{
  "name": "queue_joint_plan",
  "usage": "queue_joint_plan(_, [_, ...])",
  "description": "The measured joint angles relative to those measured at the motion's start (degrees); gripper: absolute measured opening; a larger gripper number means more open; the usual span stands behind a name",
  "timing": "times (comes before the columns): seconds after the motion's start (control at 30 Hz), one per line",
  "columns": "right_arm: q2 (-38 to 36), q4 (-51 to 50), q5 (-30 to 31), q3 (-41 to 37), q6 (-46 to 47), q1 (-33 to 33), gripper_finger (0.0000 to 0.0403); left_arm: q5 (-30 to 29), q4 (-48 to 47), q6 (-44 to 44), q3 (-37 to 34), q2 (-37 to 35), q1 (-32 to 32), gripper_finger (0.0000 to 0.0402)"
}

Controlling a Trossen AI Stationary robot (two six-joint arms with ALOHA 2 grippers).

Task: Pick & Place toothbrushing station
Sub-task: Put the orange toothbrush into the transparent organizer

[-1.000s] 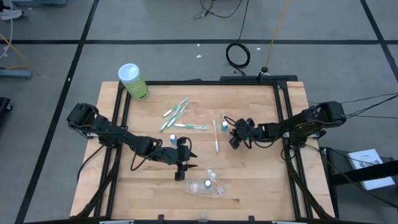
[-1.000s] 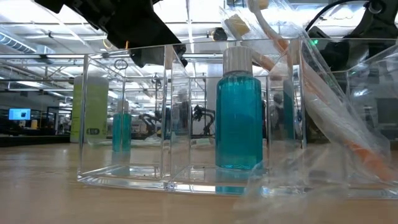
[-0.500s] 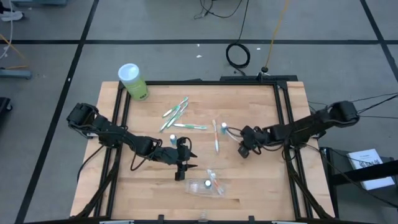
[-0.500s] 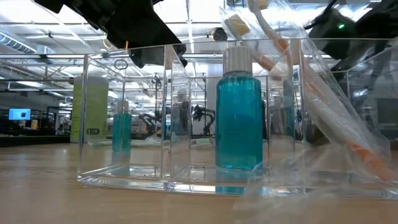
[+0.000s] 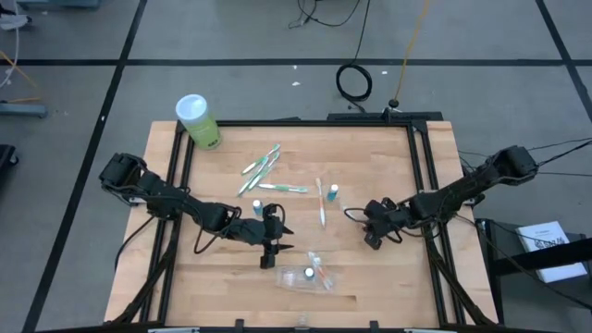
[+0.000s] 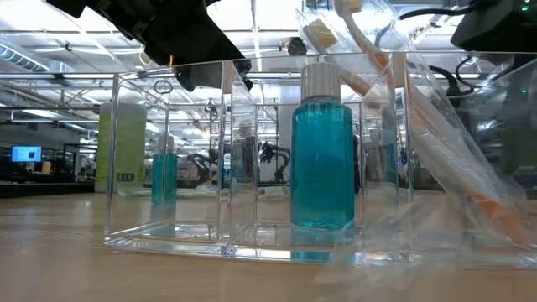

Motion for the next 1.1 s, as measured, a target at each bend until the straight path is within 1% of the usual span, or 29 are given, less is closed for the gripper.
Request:
queue_joint_plan(0.13, [-1.5, -0.38, 1.7, -0.16, -7.35, -1.67, 0.0164, 0.02, -0.02, 0.34, 0.0, 0.0, 0.0, 0.0196])
queue_joint_plan(0.2, [-2.08, -0.55, 2.14, 0.37, -9.8, -1.86, 0.0176, 0.02, 0.0, 0.45, 0.0, 0.0, 0.0, 0.0196])
queue_joint_plan(0.27, [-2.17, -3.75, 2.23, 2.54, -11.45, -1.86, 0.018, 0.02, 0.05, 0.51, 0.0, 0.0, 0.0, 0.0196])
queue_joint_plan(0.33, [-1.65, -9.49, 3.52, 6.06, -12.54, -2.18, 0.0181, 0.02, 0.0, 1.18, 0.0, 0.0, 0.0, 0.0196])
queue_joint_plan(0.47, [1.79, -22.13, 6.35, 15.93, -14.15, -3.44, 0.0182, 0.02, 0.24, 1.52, 0.0, 0.0, 0.0, 0.0196])
queue_joint_plan(0.57, [6.52, -26.35, 7.2, 21.84, -14.83, -5.19, 0.0182, 0.02, 0.37, 1.5, 0.0, 0.0, 0.0, 0.0196])
queue_joint_plan(0.67, [11.6, -26.81, 6.96, 25.11, -16.12, -7.46, 0.0182, 0.02, 0.43, 1.5, 0.0, 0.0, 0.0, 0.0196])
queue_joint_plan(0.77, [15.95, -26.57, 6.77, 25.85, -17.68, -9.65, 0.0182, 0.02, 0.39, 1.5, 0.0, 0.0, 0.0, 0.0196])
queue_joint_plan(0.83, [18.01, -26.19, 5.01, 25.85, -17.82, -11.18, 0.0182, 0.02, 0.39, 1.5, 0.0, 0.0, 0.0, 0.0196])
queue_joint_plan(1.03, [20.83, -21.04, -1.76, 25.87, -18.82, -13.8, 0.0177, 0.02, 0.37, 1.48, 0.0, 0.0, 0.0, 0.0196])
queue_joint_plan(1.1, [20.91, -20.36, -2.16, 25.88, -18.89, -13.9, 0.0174, 0.02, 0.29, 1.48, 0.0, 0.0, 0.0, 0.0196])
